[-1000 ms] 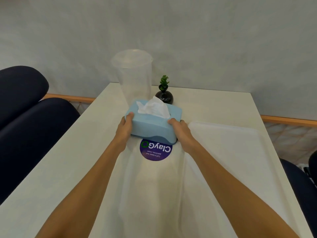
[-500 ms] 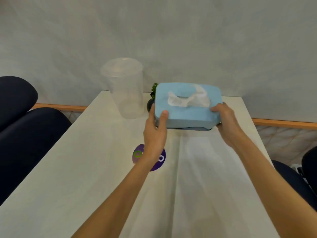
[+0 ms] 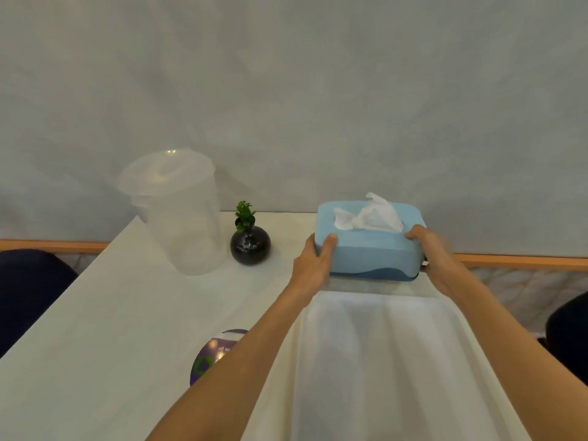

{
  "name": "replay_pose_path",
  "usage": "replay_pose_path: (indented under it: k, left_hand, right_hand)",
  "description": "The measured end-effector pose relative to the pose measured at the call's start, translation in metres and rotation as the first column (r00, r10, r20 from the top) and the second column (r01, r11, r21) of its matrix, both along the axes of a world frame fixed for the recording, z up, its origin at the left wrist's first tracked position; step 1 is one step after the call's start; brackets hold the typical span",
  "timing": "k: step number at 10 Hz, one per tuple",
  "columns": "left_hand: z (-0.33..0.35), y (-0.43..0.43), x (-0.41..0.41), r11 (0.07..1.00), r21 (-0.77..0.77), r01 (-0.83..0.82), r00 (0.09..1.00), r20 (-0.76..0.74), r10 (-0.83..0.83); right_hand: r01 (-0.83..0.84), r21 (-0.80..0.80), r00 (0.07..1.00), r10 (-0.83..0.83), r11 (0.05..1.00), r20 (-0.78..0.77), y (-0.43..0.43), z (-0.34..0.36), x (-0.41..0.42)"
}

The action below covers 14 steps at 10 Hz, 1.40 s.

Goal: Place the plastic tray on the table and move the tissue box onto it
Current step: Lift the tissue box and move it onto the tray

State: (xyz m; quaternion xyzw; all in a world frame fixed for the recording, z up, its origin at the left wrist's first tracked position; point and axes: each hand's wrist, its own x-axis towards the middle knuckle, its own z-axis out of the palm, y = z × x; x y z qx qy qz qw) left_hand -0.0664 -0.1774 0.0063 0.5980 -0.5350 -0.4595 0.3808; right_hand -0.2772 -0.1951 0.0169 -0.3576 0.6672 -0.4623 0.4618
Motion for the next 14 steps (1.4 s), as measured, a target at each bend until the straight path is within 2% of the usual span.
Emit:
replay_pose_path:
  k: [2, 5, 9, 11, 14]
  left_hand:
    - [-0.02, -0.028, -0.005, 0.999, 0.024, 0.034, 0.996, 0.082, -0.036]
    - [-0.024, -0.068, -0.014, 1.0, 0.026, 0.006, 0.991, 0.13, -0.009]
    - [-0.021, -0.091, -0.022, 0.997, 0.066, -0.045, 0.997, 0.072, 0.041]
    - [-0.008, -0.078, -0.026, 0.996, 0.043, -0.079, 0.99, 0.12, 0.073]
    - [0.021, -0.046, -0.008, 0.996, -0.029, -0.081, 0.967, 0.238, 0.086]
  right_hand:
    - [-0.004, 0.024, 1.0, 0.004, 1.0, 0.013, -0.026, -0.026, -0.008]
    - [0.001, -0.031, 1.0, 0.0, 1.0, 0.026, -0.067, -0.047, -0.013]
    - [-0.029, -0.026, 0.999, 0.03, 0.999, 0.026, -0.091, -0.04, -0.014]
    - [-0.067, 0.038, 0.983, 0.072, 0.997, -0.168, -0.075, -0.029, -0.009]
    - [-0.112, 0.051, 0.927, 0.123, 0.992, -0.355, -0.028, 0.002, -0.003]
